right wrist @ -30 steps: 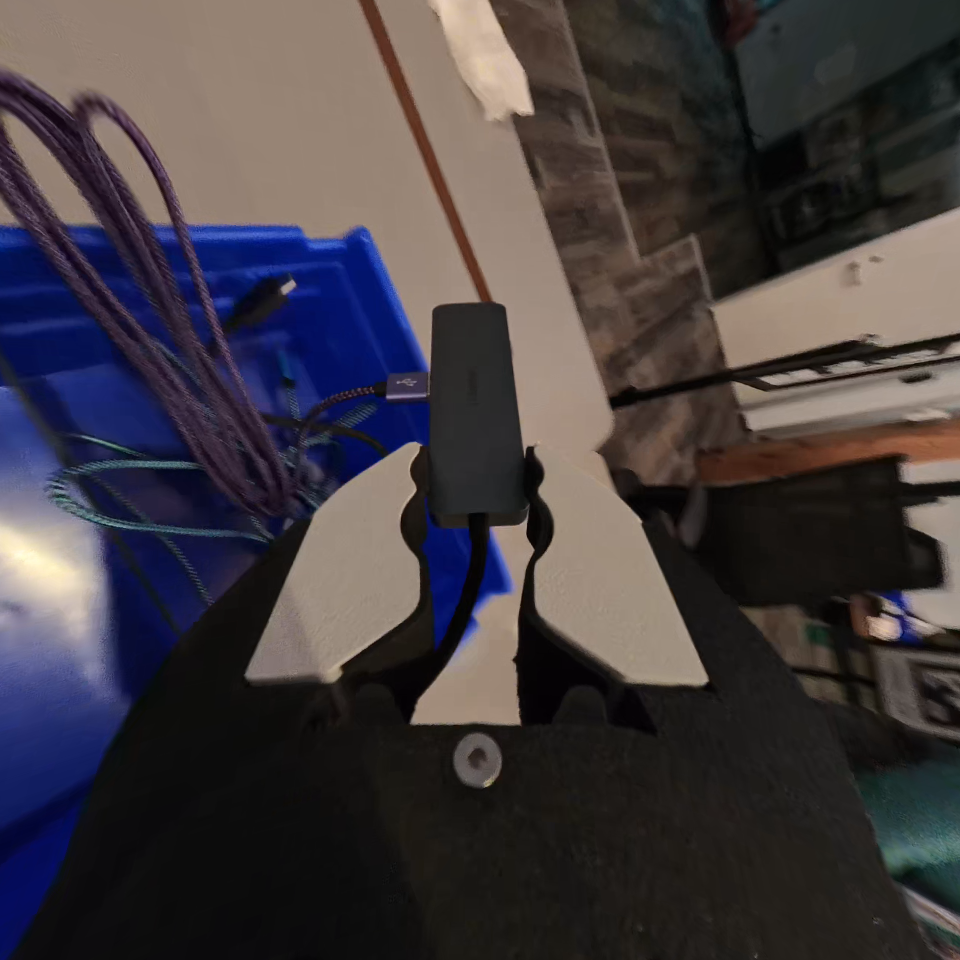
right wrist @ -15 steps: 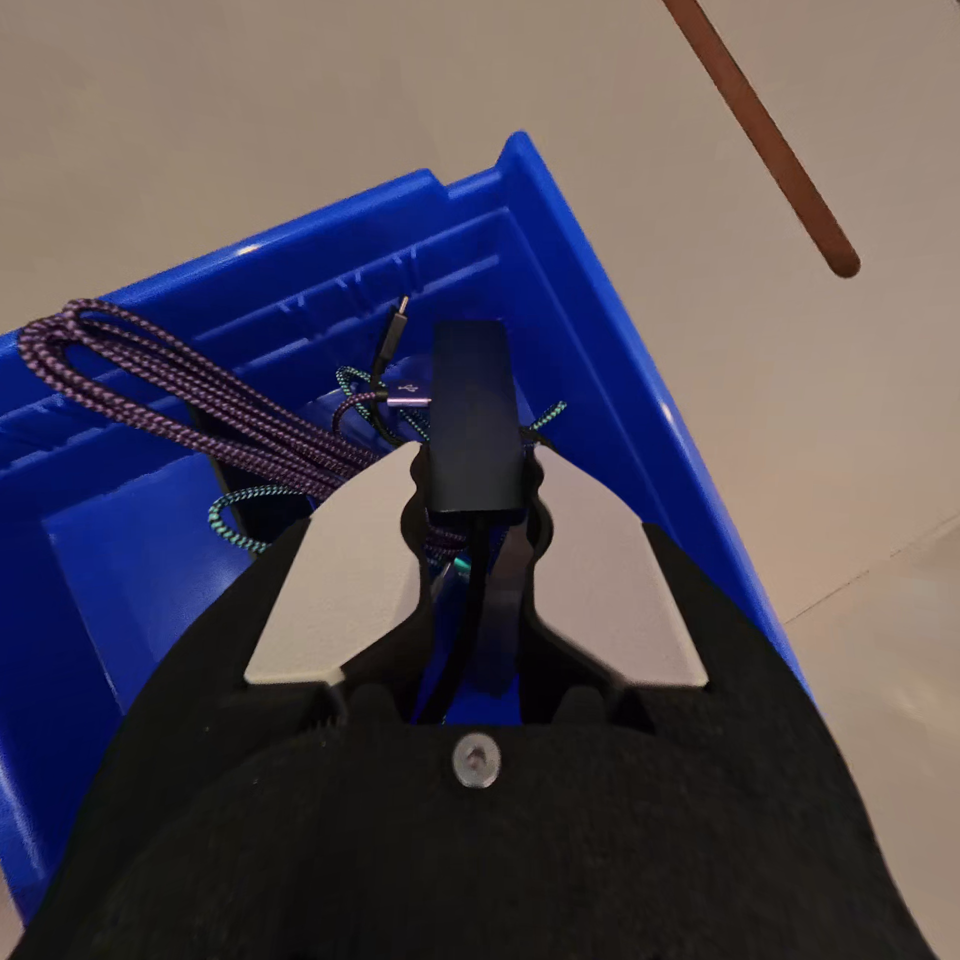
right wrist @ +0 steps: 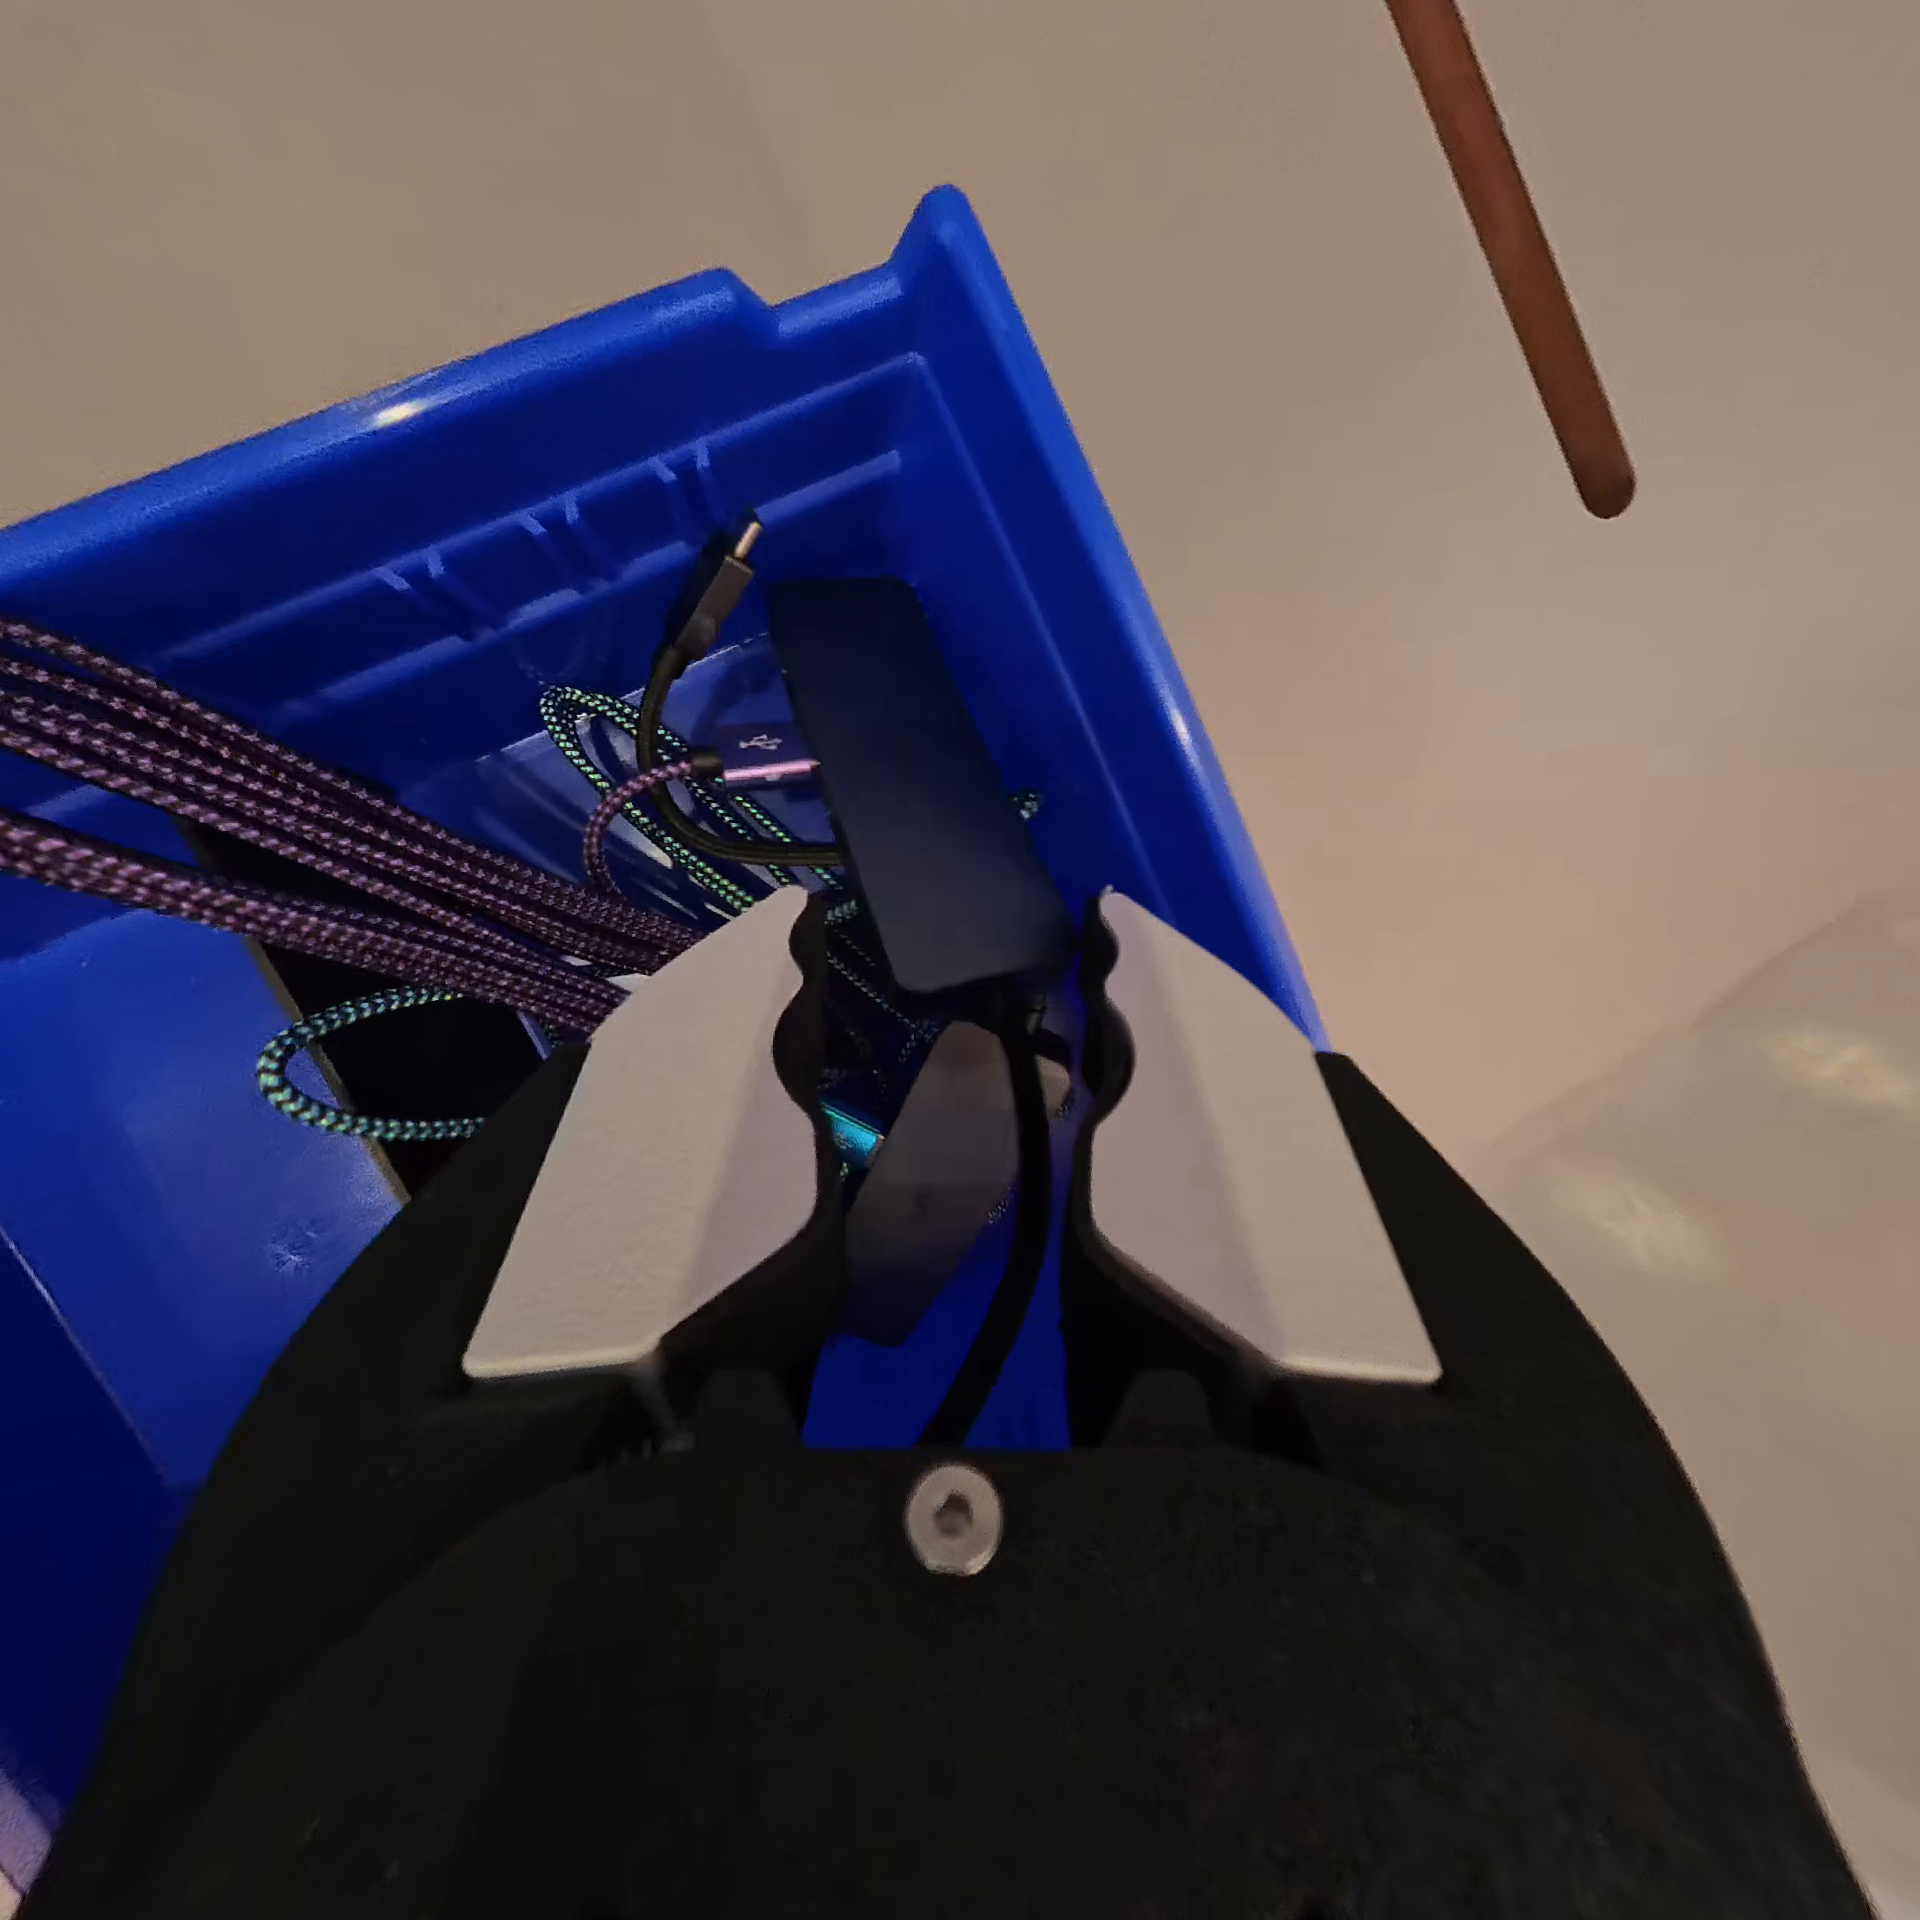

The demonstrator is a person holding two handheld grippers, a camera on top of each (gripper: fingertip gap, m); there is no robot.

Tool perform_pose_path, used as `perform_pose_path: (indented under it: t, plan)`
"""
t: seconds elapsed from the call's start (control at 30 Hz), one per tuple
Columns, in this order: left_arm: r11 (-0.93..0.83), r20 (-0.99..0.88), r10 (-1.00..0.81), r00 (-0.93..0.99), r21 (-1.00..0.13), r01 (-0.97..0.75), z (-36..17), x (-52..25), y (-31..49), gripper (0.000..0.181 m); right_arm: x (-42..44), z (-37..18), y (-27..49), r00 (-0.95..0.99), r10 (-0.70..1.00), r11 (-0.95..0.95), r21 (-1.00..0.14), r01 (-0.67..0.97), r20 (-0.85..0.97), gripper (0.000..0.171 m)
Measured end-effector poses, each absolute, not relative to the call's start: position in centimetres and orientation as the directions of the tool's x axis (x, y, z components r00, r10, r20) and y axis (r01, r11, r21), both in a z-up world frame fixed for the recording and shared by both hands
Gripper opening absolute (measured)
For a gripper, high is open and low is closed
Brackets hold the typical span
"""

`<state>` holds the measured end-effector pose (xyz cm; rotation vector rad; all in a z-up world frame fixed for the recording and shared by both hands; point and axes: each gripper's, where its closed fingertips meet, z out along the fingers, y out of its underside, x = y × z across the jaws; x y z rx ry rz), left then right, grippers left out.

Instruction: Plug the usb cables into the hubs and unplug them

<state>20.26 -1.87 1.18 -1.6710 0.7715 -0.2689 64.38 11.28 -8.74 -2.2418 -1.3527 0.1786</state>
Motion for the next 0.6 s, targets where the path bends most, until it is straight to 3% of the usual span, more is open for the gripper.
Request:
perform_pose_path:
  t: [0.3, 0.43, 0.6]
  plan:
    - [-0.094, -0.194, -0.622, 0.758, -0.943, -0.318, 0.4, 18.9, -1.9, 0.021, 65.2, -3.5, 10.1, 0.553, 0.795, -0.379, -0.507, 0.774, 0.249, 0.049]
    - [-0.099, -0.224, -0.576, 0.786, -0.936, -0.339, 0.0, 17.0, -1.1, 0.024, 62.4, 1.2, 9.1, 0.604, 0.725, -0.312, -0.624, 0.717, 0.331, 0.047]
    - [-0.095, -0.302, -0.451, 0.840, -0.920, -0.381, -0.3, 12.7, -0.2, 0.026, 54.8, 7.6, 6.2, 0.669, 0.623, -0.048, -0.834, 0.550, 0.405, 0.041]
